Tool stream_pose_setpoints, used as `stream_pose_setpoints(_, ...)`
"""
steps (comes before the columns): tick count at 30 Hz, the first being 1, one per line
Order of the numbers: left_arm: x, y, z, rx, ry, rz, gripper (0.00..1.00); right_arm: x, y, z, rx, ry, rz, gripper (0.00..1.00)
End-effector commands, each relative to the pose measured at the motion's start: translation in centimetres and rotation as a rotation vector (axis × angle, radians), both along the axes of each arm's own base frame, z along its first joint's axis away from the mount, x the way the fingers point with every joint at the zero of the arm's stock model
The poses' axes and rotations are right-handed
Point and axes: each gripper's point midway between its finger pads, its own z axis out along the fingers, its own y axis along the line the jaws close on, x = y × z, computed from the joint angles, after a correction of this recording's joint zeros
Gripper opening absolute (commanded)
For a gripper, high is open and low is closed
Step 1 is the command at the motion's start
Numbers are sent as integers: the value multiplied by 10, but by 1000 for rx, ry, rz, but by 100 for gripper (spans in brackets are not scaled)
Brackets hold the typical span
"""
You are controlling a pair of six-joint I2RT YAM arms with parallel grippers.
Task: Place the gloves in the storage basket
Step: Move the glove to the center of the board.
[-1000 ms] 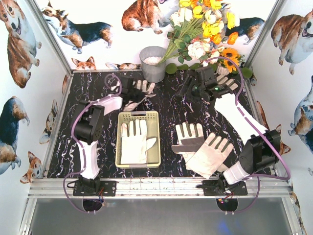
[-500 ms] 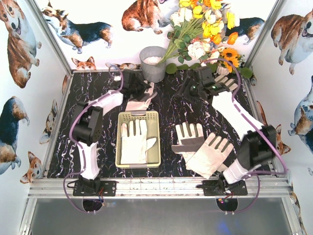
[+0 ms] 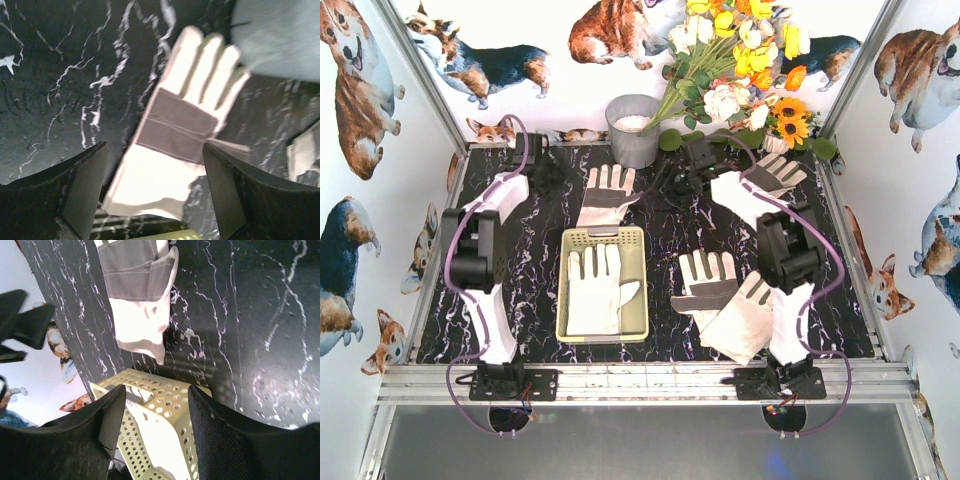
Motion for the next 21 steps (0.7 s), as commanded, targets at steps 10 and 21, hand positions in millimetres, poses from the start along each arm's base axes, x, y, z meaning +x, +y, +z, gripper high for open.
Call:
stream_pose_setpoints(10, -12, -20, -68, -103, 154, -140, 70, 56, 40, -12, 137, -5, 27, 54)
stream_pose_setpoints(21, -18, -28, -92, -133, 209, -172, 68, 70, 46, -43, 112, 40, 44, 52)
